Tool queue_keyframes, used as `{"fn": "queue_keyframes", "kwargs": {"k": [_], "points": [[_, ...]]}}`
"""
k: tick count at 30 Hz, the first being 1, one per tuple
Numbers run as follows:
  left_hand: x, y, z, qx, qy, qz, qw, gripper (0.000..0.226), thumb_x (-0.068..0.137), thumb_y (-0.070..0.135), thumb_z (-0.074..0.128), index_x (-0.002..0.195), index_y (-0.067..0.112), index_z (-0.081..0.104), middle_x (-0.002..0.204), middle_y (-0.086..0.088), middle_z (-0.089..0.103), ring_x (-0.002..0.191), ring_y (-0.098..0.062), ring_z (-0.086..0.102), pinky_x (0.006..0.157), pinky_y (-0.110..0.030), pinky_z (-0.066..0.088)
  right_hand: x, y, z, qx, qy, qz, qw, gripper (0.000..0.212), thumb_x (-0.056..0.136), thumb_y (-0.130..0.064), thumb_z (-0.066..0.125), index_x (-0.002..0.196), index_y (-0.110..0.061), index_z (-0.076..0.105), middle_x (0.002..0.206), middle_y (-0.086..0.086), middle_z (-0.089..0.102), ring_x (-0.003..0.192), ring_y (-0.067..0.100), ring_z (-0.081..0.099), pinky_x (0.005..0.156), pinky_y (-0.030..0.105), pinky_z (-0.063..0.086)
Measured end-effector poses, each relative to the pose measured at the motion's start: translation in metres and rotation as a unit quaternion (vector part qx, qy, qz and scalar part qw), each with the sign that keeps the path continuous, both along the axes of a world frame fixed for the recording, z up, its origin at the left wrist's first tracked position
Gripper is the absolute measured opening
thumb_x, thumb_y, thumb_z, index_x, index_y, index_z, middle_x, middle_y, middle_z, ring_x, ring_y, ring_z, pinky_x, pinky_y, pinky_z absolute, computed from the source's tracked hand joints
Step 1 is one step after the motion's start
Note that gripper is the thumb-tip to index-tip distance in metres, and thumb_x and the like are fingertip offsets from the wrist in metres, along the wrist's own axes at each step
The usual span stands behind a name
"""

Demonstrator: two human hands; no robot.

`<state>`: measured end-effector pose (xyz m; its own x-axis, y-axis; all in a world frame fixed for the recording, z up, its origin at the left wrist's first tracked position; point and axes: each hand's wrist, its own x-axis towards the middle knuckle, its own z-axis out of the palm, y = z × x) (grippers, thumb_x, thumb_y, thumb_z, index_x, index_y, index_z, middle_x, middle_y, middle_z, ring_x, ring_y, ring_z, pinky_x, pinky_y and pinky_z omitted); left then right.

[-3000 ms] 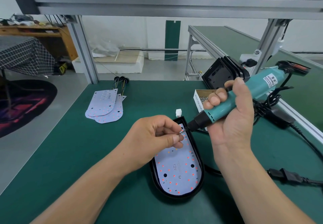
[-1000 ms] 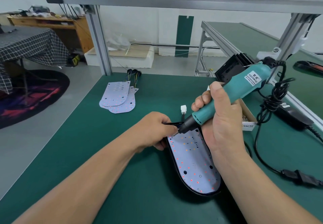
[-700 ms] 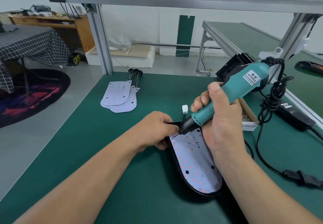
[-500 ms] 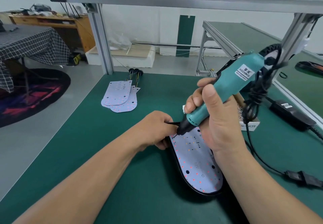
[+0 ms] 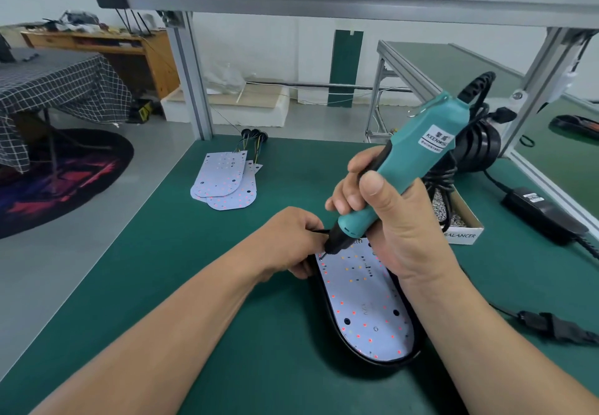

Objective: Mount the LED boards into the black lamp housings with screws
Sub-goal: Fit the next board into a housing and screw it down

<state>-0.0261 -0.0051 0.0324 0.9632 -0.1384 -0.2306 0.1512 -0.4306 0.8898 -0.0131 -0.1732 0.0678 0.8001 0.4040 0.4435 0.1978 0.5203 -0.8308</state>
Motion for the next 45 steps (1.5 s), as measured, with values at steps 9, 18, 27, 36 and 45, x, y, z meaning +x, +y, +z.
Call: {"fn": "queue_keyframes", "kwargs": {"k": [9,18,27,36,45], "points": [[0.0,0.005,-0.004,0.003,-0.013,-0.001,1.0,0.021,0.096,0.021,0.069,0.085,0.003,0.065,0.068,0.0,0.068,0.058,-0.015,0.066,0.052,-0.024,0.053,0.0,-0.035,0.019,0.052,-0.038,-0.093,0.994,0.048,0.086,-0.054,0.078,0.112,-0.016,0.065,0.084,0.006,0.061,0.079,0.027,0.062,0.076,0.043,0.057],[0.005,0.013,-0.006,-0.018,-0.04,0.027,0.999,0.022,0.097,0.025,0.07,0.08,0.011,0.066,0.073,-0.001,0.066,0.065,-0.017,0.065,0.056,-0.028,0.056,0.041,-0.139,-0.005,-0.138,0.198,-0.345,0.907,0.008,0.099,-0.009,0.066,0.095,-0.008,0.059,0.085,0.013,0.064,0.064,0.024,0.068,0.046,0.031,0.056],[0.007,0.019,-0.006,-0.05,-0.027,0.001,0.998,0.028,0.1,0.025,0.07,0.093,-0.002,0.065,0.08,-0.005,0.068,0.072,-0.018,0.066,0.063,-0.032,0.059,0.019,-0.197,-0.013,-0.666,0.009,-0.402,0.628,0.033,0.091,-0.038,0.079,0.11,-0.019,0.06,0.079,-0.001,0.068,0.063,0.022,0.066,0.062,0.038,0.053],[0.008,0.029,-0.006,-0.078,-0.011,-0.048,0.996,0.022,0.095,0.031,0.078,0.096,0.01,0.071,0.089,-0.008,0.077,0.079,-0.019,0.074,0.065,-0.033,0.061,0.022,-0.182,-0.017,-0.742,-0.064,-0.417,0.522,0.046,0.088,-0.05,0.076,0.121,-0.019,0.063,0.12,0.012,0.067,0.115,0.038,0.053,0.09,0.048,0.05],[0.007,0.054,-0.001,-0.077,-0.002,-0.092,0.993,0.013,0.096,0.034,0.077,0.095,0.023,0.073,0.091,0.0,0.075,0.083,-0.017,0.073,0.067,-0.029,0.059,0.001,-0.104,-0.03,-0.672,-0.272,-0.135,0.675,0.083,0.095,-0.066,0.06,0.16,-0.021,0.036,0.161,-0.004,0.042,0.148,0.013,0.036,0.116,0.013,0.02]]}}
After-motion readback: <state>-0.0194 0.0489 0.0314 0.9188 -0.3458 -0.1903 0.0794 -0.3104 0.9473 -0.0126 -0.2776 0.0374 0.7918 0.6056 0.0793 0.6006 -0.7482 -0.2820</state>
